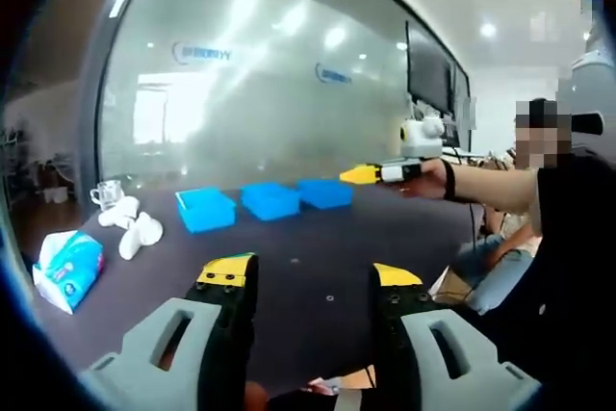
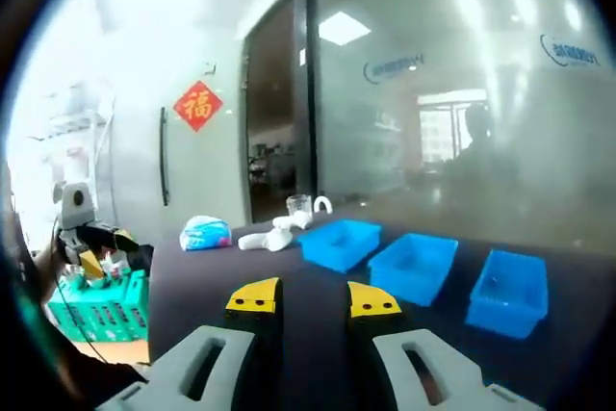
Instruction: Sort the screws, nuts, and washers into the corresponding bins
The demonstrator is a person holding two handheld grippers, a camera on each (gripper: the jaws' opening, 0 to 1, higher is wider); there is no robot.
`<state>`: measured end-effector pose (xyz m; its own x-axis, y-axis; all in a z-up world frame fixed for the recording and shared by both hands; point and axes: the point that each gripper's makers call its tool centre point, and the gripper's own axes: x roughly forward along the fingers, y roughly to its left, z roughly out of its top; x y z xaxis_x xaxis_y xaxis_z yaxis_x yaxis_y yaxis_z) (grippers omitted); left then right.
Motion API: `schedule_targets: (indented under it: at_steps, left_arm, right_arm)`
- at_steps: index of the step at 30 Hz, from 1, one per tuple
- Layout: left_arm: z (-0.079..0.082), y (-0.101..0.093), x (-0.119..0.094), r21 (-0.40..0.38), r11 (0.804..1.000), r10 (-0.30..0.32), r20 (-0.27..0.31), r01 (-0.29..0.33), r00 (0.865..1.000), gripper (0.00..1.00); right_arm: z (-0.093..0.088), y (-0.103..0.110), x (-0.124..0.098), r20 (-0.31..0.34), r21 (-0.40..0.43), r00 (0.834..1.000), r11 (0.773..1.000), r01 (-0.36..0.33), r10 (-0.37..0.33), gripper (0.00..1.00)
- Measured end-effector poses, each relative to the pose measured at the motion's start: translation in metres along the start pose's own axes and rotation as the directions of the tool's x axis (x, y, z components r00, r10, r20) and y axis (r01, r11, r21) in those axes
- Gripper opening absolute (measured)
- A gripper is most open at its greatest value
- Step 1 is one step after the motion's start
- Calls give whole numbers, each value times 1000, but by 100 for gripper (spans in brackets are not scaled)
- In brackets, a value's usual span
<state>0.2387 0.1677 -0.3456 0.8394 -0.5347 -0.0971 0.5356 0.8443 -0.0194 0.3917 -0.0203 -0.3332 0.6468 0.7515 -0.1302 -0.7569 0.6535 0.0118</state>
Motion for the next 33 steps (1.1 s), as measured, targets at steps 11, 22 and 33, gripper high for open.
schedule_targets:
  at_steps: [11,22,33]
  left_arm:
    - [-6,-3,2,14,1000,-2,-24,3,1000,44]
    - [-14,-9,6,0,1000,-18,-49,18,999,44]
    - [-18,-5,1,-3,1000,-1,-59,1,998,44]
  right_arm:
    - [-27,29,-43,-94,-47,992,994,-94,89,21]
    - [-31,40,-40,-233,-109,960,977,-184,155,21]
    - [-34,49,-9,-366,-149,904,945,-291,221,21]
